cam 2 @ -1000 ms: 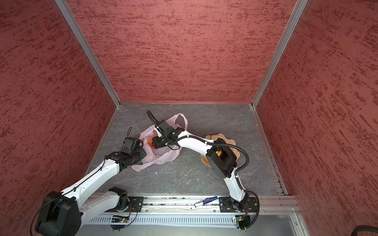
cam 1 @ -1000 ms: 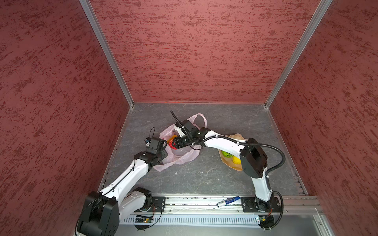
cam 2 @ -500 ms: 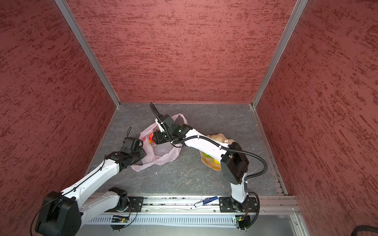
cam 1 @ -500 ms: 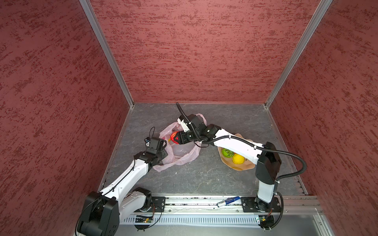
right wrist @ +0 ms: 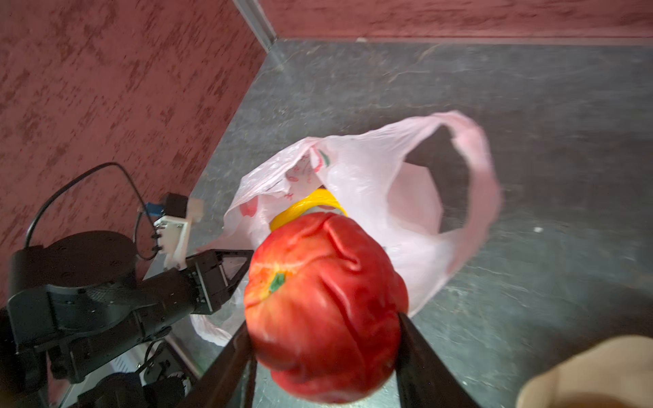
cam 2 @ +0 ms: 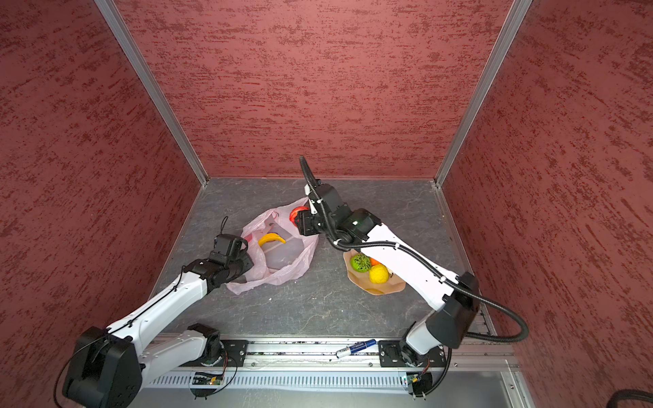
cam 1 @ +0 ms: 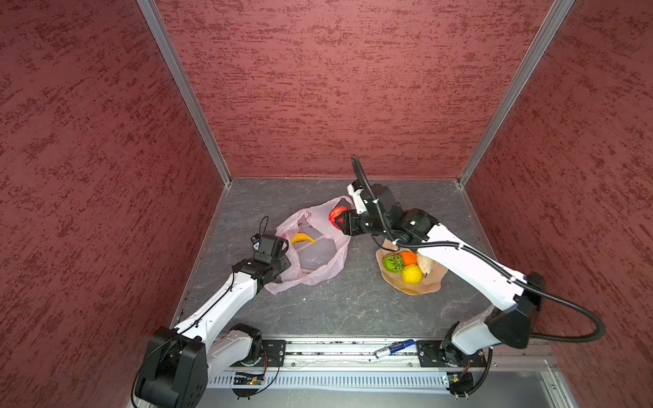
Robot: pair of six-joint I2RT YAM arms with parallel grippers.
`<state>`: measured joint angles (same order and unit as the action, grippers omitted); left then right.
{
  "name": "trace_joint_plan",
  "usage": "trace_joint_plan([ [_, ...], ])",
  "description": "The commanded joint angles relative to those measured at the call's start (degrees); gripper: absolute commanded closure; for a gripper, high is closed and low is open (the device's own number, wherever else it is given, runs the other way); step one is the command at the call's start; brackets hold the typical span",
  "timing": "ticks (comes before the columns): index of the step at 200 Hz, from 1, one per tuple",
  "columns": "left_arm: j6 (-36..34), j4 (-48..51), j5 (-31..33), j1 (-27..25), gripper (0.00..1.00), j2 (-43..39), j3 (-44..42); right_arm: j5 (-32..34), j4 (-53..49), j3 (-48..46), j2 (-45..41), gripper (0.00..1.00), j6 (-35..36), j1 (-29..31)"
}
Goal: Take the fake fruits out of the plastic bag
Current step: 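Lift the red fruit out of the bag toward the bowl with the right gripper, then lower the red fruit into the beige bowl and open the right gripper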
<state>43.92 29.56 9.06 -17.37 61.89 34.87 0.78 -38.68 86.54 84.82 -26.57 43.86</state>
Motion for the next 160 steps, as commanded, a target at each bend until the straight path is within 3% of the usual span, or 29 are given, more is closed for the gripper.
trace_joint_plan([
  [1, -1.1, 0.5, 0.1, 0.3, 0.72, 0.3, 2.0, 5.7, -4.2, -4.1, -5.0, 0.56, -1.2, -3.3],
  [69, -2.0, 0.1, -0.3, 0.1, 0.72, 1.7, 3.4, 8.9, -8.4, -17.3, -15.9, 0.56, -0.4, -19.6],
  [122, -2.1, 0.3, -0.3, -0.1, 0.73, 2.0, 3.6, 6.3, -6.6, -20.2, -13.8, 0.55, 3.1, -30.3],
  [160, -2.0, 0.8, 0.2, -0.4, 0.73, 1.9, 4.1, 5.2, -5.3, -20.9, -10.4, 0.55, 4.9, -34.3],
])
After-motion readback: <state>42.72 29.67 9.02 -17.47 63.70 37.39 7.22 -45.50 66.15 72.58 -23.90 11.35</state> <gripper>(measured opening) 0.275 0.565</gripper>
